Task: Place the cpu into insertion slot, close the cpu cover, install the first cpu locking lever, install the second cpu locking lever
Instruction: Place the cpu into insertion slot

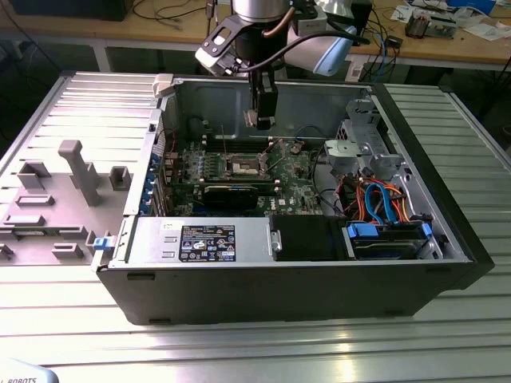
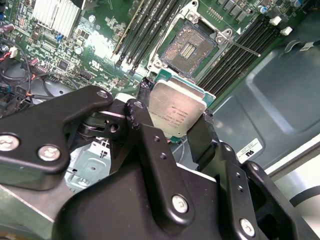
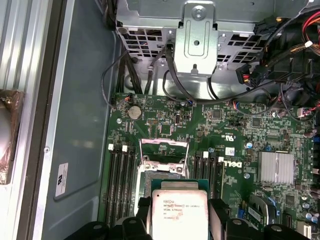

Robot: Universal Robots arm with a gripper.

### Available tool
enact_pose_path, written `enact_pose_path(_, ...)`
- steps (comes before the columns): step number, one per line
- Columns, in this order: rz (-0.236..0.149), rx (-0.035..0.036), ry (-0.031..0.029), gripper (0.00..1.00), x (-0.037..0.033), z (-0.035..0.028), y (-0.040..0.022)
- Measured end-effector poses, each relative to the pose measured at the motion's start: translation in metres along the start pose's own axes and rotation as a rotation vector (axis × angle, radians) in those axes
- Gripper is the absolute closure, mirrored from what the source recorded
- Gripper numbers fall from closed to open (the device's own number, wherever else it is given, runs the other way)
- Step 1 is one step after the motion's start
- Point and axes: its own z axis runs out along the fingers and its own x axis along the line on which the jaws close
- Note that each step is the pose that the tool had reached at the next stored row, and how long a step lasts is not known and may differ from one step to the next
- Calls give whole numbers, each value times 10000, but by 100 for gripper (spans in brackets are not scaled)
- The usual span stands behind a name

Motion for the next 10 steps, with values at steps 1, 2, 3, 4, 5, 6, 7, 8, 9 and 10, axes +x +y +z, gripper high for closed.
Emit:
enact_pose_path(1,7,0,0,46,0,1,-1)
enact_pose_path(2,17,0,-2,46,0,1,-2)
enact_pose_path(3,31,-1,-2,46,0,2,-3)
enact_pose_path(4,43,-1,-3,46,0,2,-5)
enact_pose_path(5,48,-1,-4,46,0,2,-5)
enact_pose_path(6,51,-1,-4,46,0,2,-5)
enact_pose_path(7,59,-1,-4,46,0,2,-6)
enact_pose_path(8,60,-1,-5,46,0,2,-6)
enact_pose_path(9,60,-1,-5,46,0,4,-6)
enact_pose_path(10,61,-1,-5,46,0,6,-6)
